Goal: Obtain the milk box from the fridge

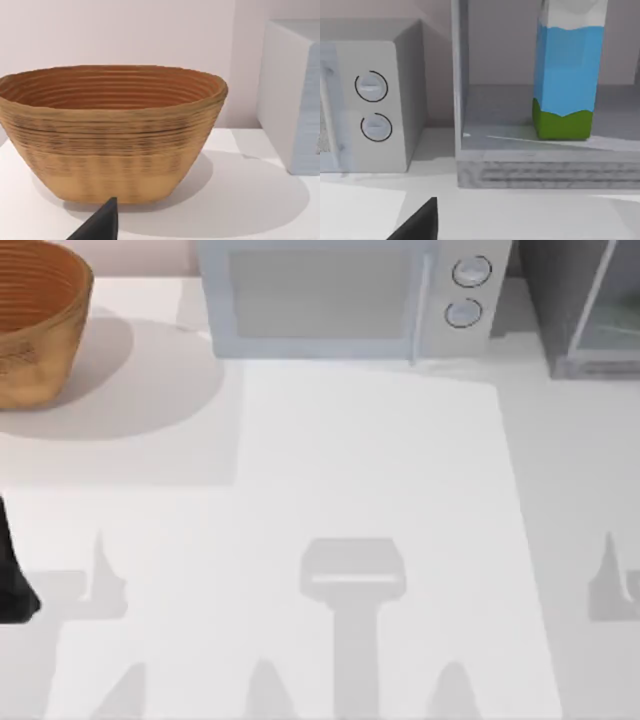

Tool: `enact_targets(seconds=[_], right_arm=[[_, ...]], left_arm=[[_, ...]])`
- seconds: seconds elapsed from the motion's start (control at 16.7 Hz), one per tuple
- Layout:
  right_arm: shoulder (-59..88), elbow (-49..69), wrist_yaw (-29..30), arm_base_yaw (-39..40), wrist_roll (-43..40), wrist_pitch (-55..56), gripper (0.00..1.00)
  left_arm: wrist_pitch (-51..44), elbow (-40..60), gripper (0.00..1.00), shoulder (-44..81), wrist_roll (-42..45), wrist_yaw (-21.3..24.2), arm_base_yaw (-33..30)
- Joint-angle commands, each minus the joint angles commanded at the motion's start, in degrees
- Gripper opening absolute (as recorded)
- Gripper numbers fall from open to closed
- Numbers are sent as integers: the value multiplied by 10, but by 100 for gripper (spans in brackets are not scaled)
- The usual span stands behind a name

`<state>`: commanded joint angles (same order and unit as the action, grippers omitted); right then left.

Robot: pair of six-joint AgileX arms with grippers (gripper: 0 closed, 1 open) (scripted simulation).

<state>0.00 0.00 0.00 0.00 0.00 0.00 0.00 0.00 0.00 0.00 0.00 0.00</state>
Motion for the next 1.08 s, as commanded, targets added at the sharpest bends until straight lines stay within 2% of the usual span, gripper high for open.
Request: enact_targets(seconds=[0.24,0.42,0.66,1.08], right_arm=[[18,2,-7,-7,0,18,100],[89,12,-31,-32,-1,90,100],[266,32,-81,-86,-1,255,100],[662,63,-187,-196,5,588,100]], left_arm=[[0,0,100,0,0,0,0],[0,0,100,0,0,0,0],[0,0,100,0,0,0,0],[0,0,100,0,0,0,0]])
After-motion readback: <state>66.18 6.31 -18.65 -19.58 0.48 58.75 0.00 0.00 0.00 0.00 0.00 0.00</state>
